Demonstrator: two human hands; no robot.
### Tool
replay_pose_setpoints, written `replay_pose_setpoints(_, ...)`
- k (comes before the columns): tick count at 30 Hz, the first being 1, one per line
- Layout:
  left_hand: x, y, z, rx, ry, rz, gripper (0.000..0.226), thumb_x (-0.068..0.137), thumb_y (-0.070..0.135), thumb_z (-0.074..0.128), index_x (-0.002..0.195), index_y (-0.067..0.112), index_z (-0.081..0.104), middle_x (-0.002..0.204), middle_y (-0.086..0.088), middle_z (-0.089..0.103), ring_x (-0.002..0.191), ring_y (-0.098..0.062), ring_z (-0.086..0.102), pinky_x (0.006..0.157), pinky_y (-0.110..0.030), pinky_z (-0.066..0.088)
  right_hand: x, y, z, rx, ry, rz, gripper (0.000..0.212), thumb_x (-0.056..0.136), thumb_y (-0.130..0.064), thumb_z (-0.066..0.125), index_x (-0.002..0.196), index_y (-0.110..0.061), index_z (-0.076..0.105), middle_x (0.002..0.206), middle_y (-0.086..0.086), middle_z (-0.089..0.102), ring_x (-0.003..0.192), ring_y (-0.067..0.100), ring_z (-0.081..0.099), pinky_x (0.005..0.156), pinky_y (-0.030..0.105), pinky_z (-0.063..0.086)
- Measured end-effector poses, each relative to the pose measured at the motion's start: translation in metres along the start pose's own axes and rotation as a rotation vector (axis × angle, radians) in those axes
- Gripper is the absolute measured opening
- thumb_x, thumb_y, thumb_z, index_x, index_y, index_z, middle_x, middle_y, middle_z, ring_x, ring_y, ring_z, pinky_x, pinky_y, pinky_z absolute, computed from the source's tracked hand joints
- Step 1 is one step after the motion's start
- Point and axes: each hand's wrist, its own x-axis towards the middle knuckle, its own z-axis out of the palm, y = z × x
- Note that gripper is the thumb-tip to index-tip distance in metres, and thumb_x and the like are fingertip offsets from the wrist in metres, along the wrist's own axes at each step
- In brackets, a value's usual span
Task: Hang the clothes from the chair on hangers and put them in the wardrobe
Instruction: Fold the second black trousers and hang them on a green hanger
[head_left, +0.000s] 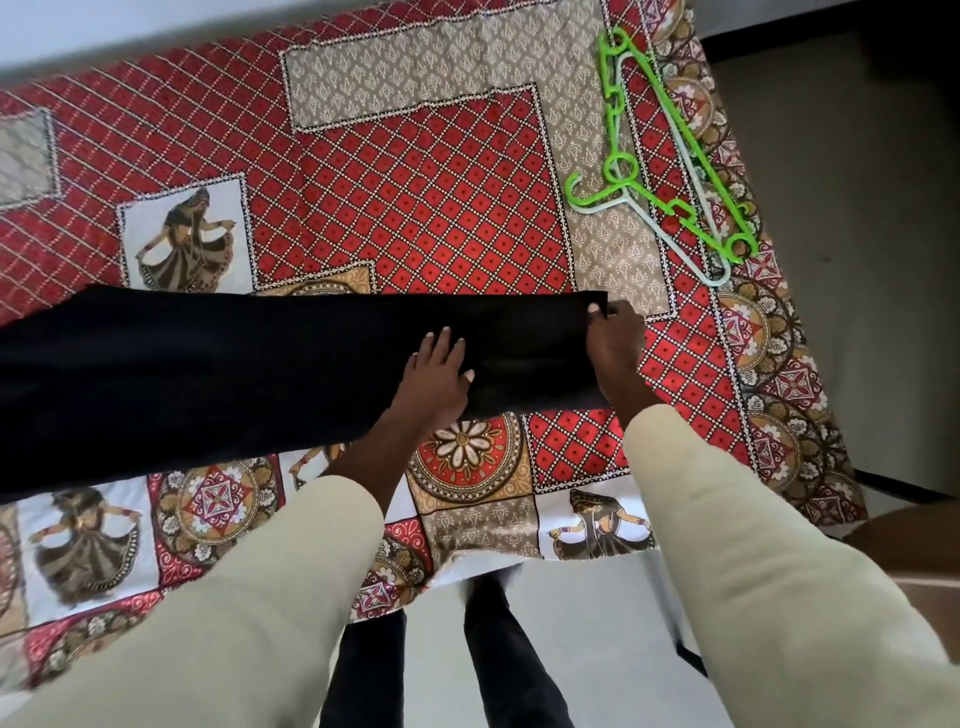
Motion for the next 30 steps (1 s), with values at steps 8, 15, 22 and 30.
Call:
replay_pose_setpoints(8,0.006,0.0,0.017,0.006,-0.041,-0.029,0.068,0.103,0.054,0.021,0.156,0.026,-0.01,0.161,-0.005,-0.026,0.146,-0.026,-0.028,0.12,-0.045,-0.011,0.011,0.006,0.013,0.009,-0.268,0.115,0.061,0.056,-0.02,0.089,0.11,-0.005,0.064,0.102,0.009,0.071,0.094,0.027,0.067,0.087,0.043,0.056)
replay_pose_setpoints(15,0.015,0.012,0.012,-0.004,0.048,-0.083,0.068,0.099,0.062,0.015,0.156,0.032,-0.009,0.162,-0.002,-0.022,0.147,-0.026,-0.026,0.118,-0.051,-0.016,0.012,-0.007,0.004,0.039,-0.212,-0.184,0.022,0.08,-0.007,0.064,0.102,-0.007,0.067,0.095,0.01,0.069,0.087,0.027,0.065,0.069,0.033,0.049)
replay_pose_setpoints(22,0.043,0.03,0.016,-0.042,0.001,-0.06,0.075,0.097,0.066,0.021,0.155,0.03,-0.011,0.16,-0.002,-0.028,0.144,-0.025,-0.033,0.115,-0.051,-0.021,0.08,-0.024,-0.024,0.174,-0.092,0.0,0.047,0.074,-0.01,0.079,0.116,0.001,0.059,0.107,0.014,0.068,0.093,0.023,0.064,0.076,0.031,0.052)
replay_pose_setpoints(30,0.046,0.033,-0.019,-0.369,0.171,-0.138,0.061,0.098,0.052,0.046,0.144,0.012,0.046,0.154,-0.011,0.035,0.146,-0.031,0.023,0.119,-0.047,0.02,0.07,-0.038,-0.046,-0.054,-0.301,-0.002,0.025,0.062,-0.011,0.081,0.084,-0.013,0.069,0.096,0.013,0.073,0.087,0.028,0.069,0.082,0.04,0.057)
